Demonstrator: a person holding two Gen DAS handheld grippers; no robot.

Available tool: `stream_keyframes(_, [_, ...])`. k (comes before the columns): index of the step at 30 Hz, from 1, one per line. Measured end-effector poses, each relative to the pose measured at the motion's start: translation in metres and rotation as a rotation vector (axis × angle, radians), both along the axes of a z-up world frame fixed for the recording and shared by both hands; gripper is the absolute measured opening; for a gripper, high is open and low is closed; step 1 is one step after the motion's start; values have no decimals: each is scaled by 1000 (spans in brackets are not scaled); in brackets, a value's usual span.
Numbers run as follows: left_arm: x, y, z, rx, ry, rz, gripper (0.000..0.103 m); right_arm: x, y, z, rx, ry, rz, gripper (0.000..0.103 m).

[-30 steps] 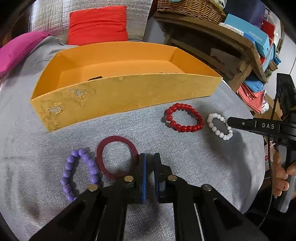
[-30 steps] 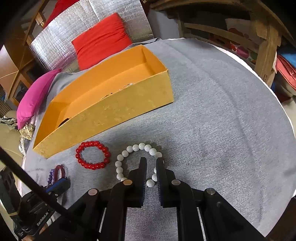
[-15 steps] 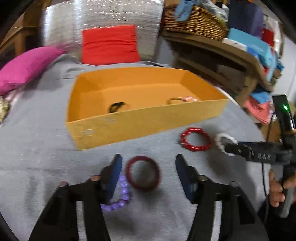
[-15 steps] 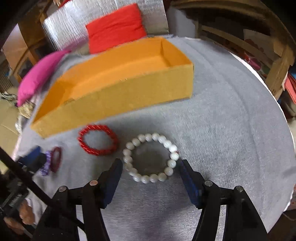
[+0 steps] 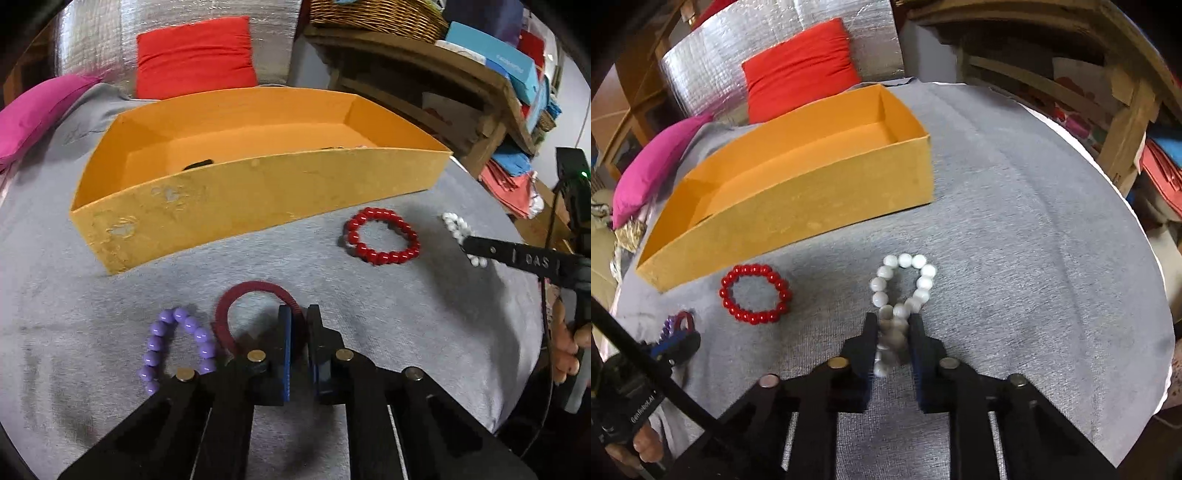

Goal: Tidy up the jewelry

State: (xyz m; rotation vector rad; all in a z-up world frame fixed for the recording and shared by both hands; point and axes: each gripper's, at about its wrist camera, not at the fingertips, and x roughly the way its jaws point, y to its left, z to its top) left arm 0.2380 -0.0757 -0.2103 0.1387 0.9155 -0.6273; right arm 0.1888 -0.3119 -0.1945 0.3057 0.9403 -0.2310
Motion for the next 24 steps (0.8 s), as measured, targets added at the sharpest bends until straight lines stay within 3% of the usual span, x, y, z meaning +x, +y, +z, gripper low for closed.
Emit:
stream_keyframes(12, [-7,-7,13,-46,-47,-47,5,-11,-36,12,76,-70,-63,13])
stream_keyframes(21, [-15,-8,27,-96,-84,-85,5,-10,-64,8,135,-65,-123,14])
stream_keyframes(24, [-17,-13,28,-89,-92,-90,5,-4,-60,5,141,-44,-109,25])
